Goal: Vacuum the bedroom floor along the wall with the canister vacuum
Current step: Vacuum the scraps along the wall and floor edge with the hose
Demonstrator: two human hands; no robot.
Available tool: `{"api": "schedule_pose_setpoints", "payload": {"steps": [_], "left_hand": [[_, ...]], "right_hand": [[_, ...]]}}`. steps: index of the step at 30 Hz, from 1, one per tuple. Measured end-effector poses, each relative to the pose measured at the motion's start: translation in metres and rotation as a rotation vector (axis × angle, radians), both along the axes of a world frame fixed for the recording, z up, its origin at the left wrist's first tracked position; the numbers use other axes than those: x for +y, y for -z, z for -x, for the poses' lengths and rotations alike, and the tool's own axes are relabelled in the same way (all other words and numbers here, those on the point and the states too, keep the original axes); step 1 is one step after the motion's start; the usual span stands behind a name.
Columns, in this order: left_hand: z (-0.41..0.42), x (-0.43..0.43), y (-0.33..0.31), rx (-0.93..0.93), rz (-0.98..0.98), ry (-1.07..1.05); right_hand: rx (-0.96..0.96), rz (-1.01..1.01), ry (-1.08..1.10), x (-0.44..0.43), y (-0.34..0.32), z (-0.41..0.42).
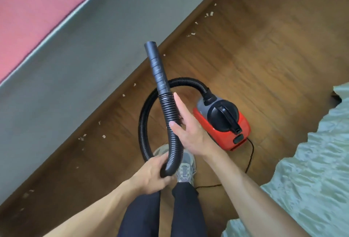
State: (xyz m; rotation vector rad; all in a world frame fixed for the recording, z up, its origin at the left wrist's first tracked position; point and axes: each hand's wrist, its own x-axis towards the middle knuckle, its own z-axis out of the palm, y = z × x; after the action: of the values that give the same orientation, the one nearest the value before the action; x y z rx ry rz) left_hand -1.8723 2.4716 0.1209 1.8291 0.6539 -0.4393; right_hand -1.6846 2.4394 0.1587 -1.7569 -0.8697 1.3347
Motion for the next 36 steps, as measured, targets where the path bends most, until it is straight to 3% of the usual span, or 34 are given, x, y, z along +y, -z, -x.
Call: {"api": "schedule_pose_setpoints", "payload": {"steps": [11,17,30,36], "left_hand": [[0.025,-0.069,-0.033,-0.07,0.206,-0.777],[0.062,-0.077,-0.032,-0.12,0.247,-1.078],[0.178,-0.103,-0.039,-0.251,0.44,-1.353],[0.245,-0.117,-0.041,-0.326,0.459,-1.394]], "right_hand": [[0.134,0.108,-0.303,0.031,-0.006,0.033],[0.22,0.179,-0.424,0.059,0.005,0.083],[0.358,0.545,-0.523,0.078,0.041,0.216],[0.277,0.61,-0.662,0.075,0.047,0.301]]}}
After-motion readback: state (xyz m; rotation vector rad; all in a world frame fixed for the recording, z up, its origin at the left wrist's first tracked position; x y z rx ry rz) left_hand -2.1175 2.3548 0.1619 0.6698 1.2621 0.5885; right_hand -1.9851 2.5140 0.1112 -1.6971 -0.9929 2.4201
